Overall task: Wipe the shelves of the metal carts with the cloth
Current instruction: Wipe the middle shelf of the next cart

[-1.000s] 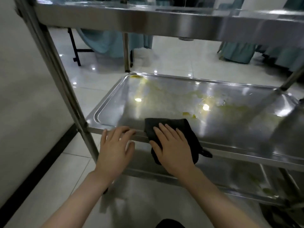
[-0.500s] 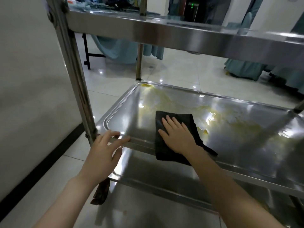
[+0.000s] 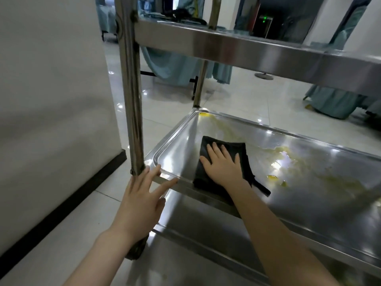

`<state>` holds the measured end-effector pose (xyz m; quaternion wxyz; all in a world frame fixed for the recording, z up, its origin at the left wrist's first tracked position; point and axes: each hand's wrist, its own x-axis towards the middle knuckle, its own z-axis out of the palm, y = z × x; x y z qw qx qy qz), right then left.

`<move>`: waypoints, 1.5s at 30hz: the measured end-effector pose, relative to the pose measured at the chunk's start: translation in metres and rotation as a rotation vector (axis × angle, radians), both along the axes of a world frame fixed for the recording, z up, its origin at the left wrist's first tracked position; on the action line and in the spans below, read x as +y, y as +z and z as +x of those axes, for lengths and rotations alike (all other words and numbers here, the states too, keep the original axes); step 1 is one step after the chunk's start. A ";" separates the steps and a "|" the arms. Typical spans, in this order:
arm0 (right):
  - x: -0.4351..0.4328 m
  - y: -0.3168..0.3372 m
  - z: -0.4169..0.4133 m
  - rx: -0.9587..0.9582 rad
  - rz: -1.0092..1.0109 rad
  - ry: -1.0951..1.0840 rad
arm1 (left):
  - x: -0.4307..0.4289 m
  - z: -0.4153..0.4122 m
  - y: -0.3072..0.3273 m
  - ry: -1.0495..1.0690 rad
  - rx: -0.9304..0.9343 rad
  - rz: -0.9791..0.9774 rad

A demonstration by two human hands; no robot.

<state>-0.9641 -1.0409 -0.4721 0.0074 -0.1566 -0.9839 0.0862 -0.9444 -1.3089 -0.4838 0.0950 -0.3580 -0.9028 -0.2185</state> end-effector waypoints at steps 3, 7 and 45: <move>-0.017 -0.006 0.032 0.021 0.044 0.136 | -0.007 -0.002 -0.002 -0.014 -0.068 -0.018; -0.045 -0.012 0.063 0.054 0.063 0.274 | -0.013 -0.011 -0.003 0.002 -0.125 0.027; -0.073 0.000 -0.069 -0.001 0.198 0.355 | -0.021 -0.022 0.006 0.087 -0.428 0.317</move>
